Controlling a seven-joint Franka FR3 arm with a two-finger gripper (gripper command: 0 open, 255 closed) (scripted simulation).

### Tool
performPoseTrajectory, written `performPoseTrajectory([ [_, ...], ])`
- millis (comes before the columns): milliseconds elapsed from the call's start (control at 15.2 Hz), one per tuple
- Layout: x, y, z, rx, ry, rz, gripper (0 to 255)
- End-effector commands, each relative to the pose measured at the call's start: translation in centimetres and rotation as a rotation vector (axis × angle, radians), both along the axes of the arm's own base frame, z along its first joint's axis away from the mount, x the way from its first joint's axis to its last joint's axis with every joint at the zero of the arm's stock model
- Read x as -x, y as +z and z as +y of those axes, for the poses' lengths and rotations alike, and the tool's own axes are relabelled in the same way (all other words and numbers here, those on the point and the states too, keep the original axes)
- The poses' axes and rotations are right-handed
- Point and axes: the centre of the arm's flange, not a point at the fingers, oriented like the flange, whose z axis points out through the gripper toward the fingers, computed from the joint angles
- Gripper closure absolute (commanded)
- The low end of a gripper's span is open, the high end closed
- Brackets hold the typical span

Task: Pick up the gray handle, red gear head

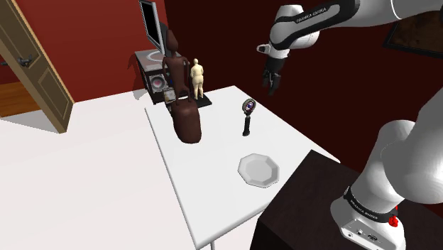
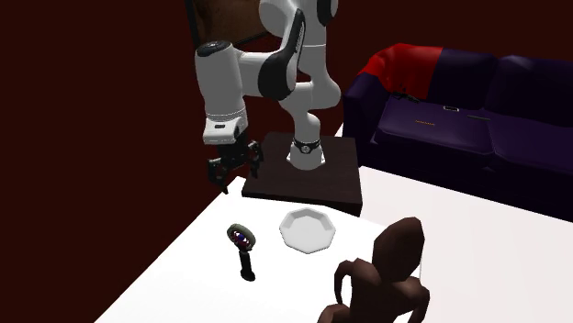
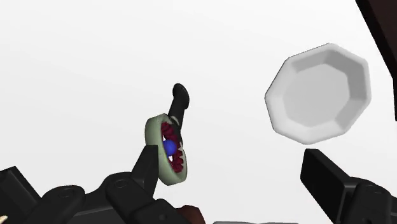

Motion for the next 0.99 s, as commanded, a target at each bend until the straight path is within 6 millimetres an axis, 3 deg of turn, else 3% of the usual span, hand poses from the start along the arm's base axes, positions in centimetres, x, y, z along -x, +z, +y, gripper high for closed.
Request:
performPoseTrajectory([
  [0, -2.5, -1.5, 0.1, 0.007, 0.112, 0.001, 0],
  [396, -8.7, -5.4, 1.1, 0.022, 0.388, 0.006, 0],
  [924, -8.7, -9.4, 1.1, 0.022, 0.388, 0.006, 0],
])
